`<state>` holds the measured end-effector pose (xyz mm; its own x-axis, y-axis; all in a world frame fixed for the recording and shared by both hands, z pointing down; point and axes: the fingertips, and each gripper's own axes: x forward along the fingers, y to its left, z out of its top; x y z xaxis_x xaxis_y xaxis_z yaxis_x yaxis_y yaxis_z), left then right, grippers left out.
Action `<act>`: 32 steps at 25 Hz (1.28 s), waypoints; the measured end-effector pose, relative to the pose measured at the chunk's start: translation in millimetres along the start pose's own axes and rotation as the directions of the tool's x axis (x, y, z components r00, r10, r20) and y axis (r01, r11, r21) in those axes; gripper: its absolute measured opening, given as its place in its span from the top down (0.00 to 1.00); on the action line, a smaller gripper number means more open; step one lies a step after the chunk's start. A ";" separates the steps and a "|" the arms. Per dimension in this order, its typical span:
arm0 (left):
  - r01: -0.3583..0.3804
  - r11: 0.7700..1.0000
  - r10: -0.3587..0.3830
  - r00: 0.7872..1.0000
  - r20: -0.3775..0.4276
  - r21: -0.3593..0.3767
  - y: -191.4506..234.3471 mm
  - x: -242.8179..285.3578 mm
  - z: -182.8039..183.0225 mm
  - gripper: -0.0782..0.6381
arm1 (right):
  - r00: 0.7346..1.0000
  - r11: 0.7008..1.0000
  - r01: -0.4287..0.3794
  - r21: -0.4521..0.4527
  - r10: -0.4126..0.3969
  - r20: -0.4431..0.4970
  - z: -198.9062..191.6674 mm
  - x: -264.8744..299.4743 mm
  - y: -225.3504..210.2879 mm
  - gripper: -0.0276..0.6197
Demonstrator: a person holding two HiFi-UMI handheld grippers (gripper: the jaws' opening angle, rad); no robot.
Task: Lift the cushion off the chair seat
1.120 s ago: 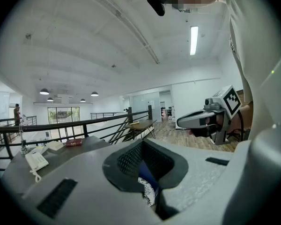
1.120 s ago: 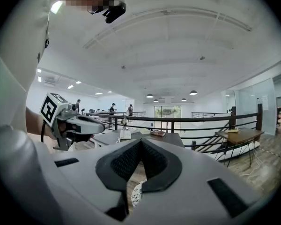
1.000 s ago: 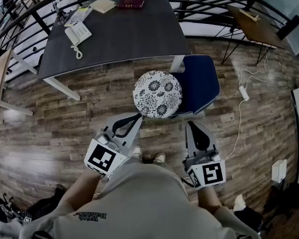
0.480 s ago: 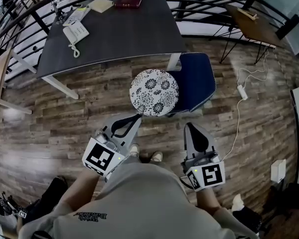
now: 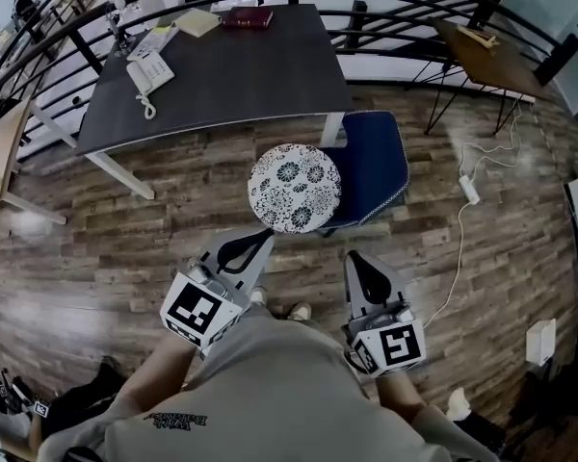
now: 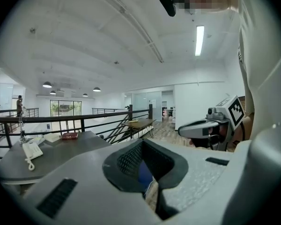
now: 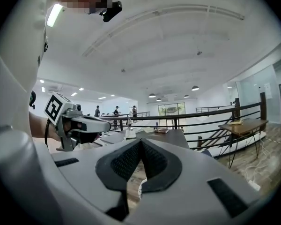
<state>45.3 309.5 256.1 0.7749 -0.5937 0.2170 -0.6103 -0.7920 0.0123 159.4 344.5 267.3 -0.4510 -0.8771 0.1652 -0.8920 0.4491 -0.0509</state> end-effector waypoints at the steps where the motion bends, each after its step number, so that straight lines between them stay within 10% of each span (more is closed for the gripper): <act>1: -0.008 1.000 0.008 1.000 -0.005 0.013 -3.3 0.5 -0.8 0.88 | 1.000 1.000 -0.011 -0.003 0.011 -0.004 -2.7 -1.7 0.3 0.95; 6: -0.046 0.993 0.050 0.998 -0.036 0.110 -17.3 4.0 -7.9 0.88 | 1.000 0.999 0.008 0.038 -0.009 0.015 -7.6 -9.7 -7.6 0.95; 32: -0.107 0.991 0.104 0.993 0.049 0.075 -7.8 19.8 4.5 0.88 | 0.996 0.998 -0.013 -0.058 0.019 0.092 14.5 8.4 -20.5 0.95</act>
<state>66.1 303.3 255.9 0.7147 -0.6788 0.1688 -0.6758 -0.7323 -0.0839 173.4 325.5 255.4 -0.4683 -0.8805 0.0734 -0.8828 0.4698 0.0042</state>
